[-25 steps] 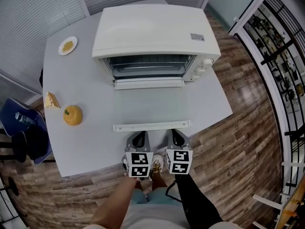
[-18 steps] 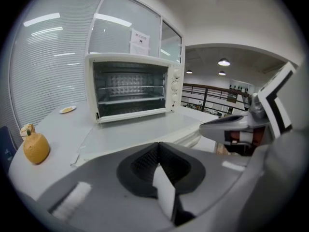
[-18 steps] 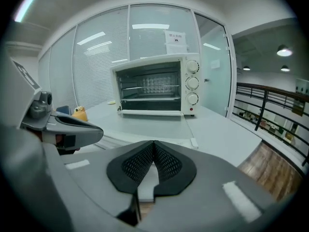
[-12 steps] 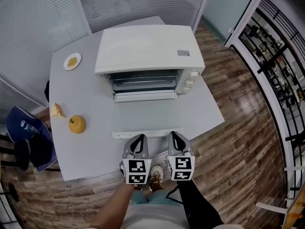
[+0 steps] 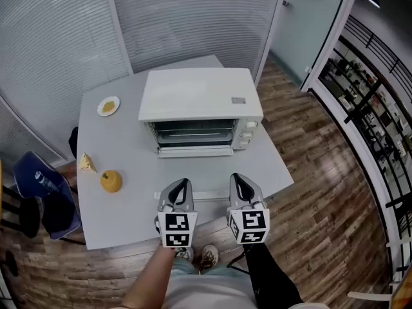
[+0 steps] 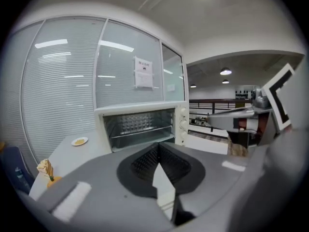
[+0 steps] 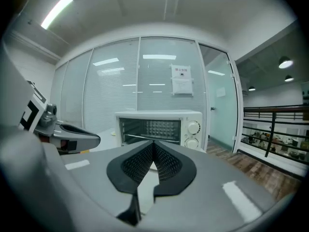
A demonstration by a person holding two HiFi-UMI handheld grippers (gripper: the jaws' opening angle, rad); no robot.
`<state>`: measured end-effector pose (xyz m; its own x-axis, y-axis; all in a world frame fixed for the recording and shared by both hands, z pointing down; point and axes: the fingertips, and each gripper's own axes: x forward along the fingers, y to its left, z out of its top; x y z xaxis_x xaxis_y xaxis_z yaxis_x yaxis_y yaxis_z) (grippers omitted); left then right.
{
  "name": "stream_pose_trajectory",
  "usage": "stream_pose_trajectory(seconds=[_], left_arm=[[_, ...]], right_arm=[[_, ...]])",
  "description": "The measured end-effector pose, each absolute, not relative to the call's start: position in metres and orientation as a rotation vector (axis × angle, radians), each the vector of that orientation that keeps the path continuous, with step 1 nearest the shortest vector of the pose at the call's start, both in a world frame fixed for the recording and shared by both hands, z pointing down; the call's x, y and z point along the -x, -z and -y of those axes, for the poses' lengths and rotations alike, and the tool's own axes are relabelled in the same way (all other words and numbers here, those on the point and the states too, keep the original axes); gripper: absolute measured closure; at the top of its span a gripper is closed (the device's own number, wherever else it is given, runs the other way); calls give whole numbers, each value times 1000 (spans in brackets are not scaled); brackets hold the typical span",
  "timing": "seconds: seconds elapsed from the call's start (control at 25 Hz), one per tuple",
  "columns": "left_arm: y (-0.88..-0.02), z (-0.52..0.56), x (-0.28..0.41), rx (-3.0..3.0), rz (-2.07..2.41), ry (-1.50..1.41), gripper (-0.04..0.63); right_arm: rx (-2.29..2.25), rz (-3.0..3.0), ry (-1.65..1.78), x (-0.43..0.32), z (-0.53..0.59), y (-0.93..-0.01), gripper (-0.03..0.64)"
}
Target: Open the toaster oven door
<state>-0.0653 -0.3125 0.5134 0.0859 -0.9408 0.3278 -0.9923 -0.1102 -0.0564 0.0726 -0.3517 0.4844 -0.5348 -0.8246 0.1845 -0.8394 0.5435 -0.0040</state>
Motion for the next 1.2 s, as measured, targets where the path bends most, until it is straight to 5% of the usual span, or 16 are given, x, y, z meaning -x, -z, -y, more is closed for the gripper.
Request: stream_pose_trajectory(seconds=[1.2], left_arm=[[-319,346,110,-2319,2225,-243,537]], right_arm=[[-1429,2810,194,-88,380,-324,614]])
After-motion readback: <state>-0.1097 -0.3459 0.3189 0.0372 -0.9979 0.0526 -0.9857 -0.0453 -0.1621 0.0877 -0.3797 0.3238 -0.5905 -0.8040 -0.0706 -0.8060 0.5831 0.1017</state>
